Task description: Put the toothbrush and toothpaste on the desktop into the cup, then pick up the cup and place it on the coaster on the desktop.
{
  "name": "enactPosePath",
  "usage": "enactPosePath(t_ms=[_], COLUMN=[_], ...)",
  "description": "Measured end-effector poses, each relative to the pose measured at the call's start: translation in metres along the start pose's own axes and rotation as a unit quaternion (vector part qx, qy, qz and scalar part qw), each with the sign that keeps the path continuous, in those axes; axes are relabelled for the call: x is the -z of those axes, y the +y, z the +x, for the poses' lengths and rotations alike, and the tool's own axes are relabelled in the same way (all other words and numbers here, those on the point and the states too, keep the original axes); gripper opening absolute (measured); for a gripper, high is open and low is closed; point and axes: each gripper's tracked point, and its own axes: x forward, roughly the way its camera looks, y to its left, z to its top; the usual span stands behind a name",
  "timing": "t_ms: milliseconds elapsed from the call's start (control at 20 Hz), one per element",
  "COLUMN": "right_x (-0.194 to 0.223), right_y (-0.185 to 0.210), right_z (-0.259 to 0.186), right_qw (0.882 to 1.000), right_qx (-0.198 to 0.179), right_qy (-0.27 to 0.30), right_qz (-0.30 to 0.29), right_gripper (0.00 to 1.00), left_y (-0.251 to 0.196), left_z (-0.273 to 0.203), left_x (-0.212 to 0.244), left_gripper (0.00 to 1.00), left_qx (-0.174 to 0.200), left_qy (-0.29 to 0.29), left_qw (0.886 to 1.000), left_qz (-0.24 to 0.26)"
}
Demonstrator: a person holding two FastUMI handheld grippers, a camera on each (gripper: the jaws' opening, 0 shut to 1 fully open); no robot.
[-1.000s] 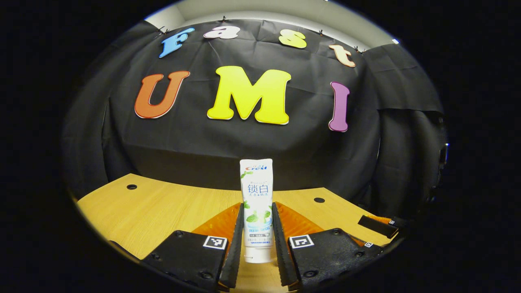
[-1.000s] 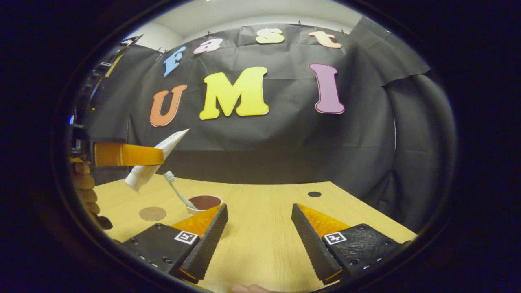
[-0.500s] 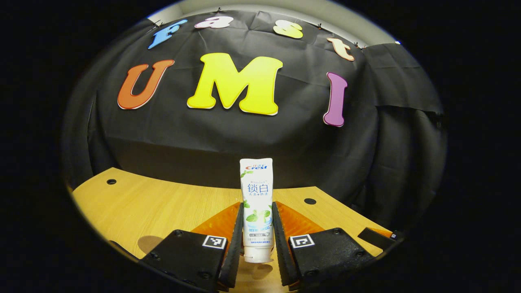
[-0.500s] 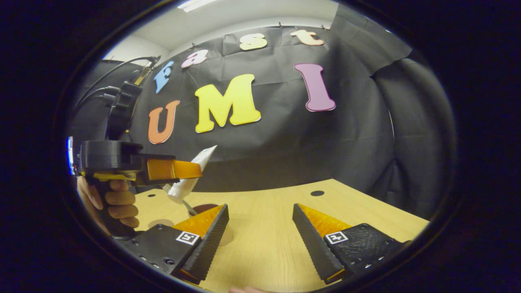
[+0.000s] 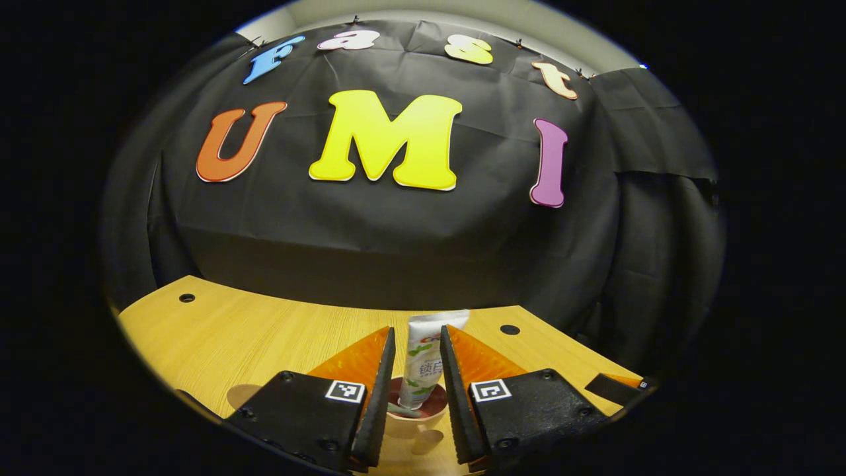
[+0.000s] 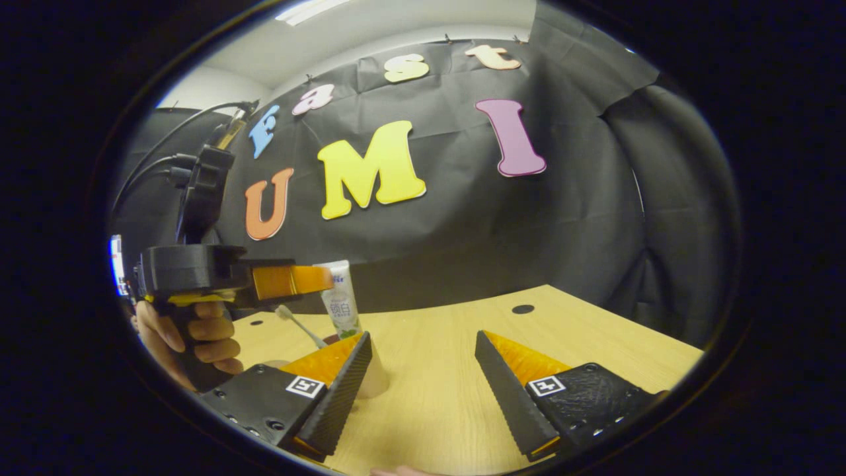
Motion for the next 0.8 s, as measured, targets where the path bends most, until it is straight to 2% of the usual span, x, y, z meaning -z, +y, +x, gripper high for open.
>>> enactPosePath(t_ms=[200, 450, 600, 750, 800], right_x=[0.003, 0.012, 0.016, 0.022, 0.021], right_y=[0.002, 0.004, 0.011, 0.024, 0.030], right_z=[0.000, 0.003, 0.001, -0.001, -0.002], right_qw=[1.000, 0.999, 0.998, 0.997, 0.997], right_qx=[0.004, 0.015, 0.018, 0.015, 0.014], right_qy=[0.001, 0.020, 0.034, 0.051, 0.054], right_qz=[-0.012, -0.028, -0.045, -0.052, -0.052], right_gripper=[0.96, 0.96, 0.93, 0.96, 0.96], left_y=[0.003, 0.028, 0.047, 0.069, 0.074], left_z=[-0.016, -0.043, -0.062, -0.080, -0.086], left_x=[-0.005, -0.015, -0.014, -0.012, -0.009], left_gripper=[0.45, 0.71, 0.77, 0.92, 0.94], left_qx=[0.005, -0.008, -0.016, -0.031, -0.032], left_qy=[-0.006, -0.034, -0.040, -0.053, -0.054], left_qw=[1.000, 0.999, 0.998, 0.997, 0.996], left_qz=[0.009, 0.025, 0.038, 0.056, 0.062])
